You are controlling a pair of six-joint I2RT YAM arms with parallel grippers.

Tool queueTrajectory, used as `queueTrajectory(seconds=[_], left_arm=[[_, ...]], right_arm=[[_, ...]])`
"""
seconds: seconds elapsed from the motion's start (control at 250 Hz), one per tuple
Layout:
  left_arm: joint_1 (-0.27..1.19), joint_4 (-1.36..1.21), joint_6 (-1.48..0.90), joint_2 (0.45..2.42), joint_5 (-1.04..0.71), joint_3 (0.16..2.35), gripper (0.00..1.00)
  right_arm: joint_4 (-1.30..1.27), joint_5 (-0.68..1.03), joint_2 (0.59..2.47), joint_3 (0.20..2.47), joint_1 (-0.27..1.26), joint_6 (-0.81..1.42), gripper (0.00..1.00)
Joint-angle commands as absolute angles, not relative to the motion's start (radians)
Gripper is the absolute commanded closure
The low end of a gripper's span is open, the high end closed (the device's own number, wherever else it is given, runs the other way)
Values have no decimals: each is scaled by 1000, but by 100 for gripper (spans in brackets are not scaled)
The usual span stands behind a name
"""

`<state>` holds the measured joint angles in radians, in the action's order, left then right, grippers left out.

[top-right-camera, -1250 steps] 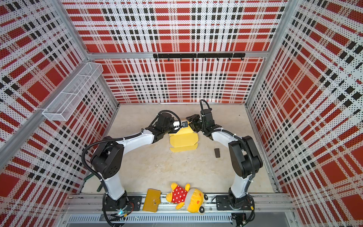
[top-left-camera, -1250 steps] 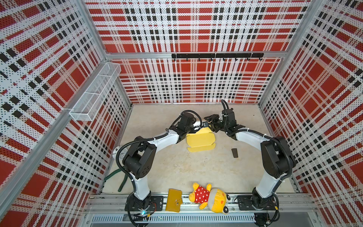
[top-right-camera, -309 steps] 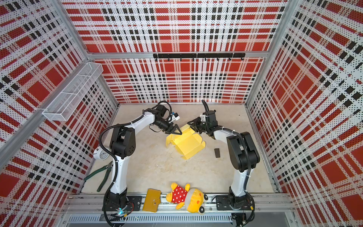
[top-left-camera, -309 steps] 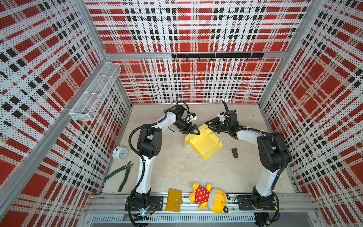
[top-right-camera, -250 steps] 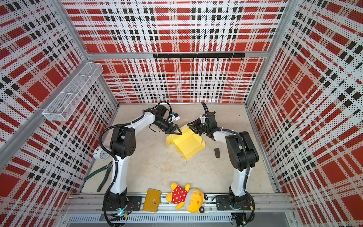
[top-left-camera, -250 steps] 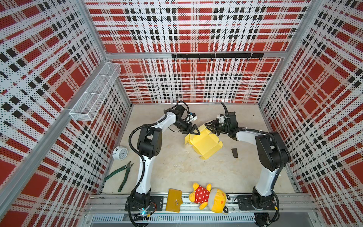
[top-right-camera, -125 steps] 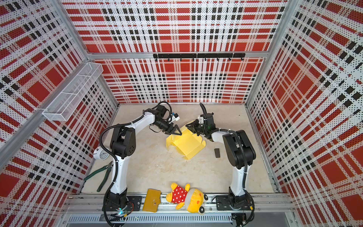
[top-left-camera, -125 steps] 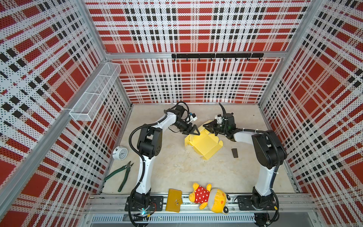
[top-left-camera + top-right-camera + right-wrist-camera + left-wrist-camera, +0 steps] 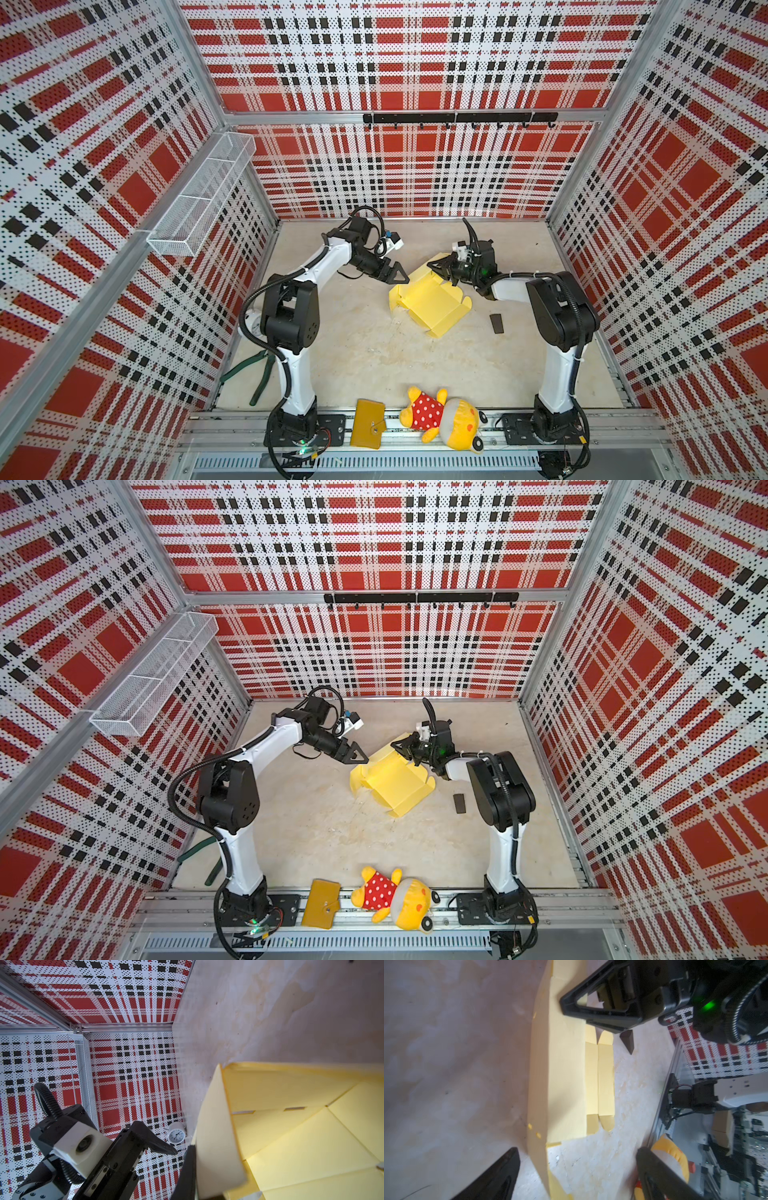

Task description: Fold the paper box

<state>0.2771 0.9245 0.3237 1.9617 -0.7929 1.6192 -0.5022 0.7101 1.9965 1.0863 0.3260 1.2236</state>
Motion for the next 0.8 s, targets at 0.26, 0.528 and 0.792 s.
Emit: queueTrajectory(seconds=[0.26, 0.528, 0.792], left_arm=[[212, 861, 670, 1749, -531, 1383, 11], [275, 621, 718, 1687, -374, 1194, 14], [319, 497, 657, 1725, -405, 1175, 33]], right_arm=[[-507, 744, 2027, 1109, 315, 1221, 97], [-503, 756, 2045, 1134, 314, 1213, 98], [-506, 754, 2051, 1140, 314, 1215, 98]])
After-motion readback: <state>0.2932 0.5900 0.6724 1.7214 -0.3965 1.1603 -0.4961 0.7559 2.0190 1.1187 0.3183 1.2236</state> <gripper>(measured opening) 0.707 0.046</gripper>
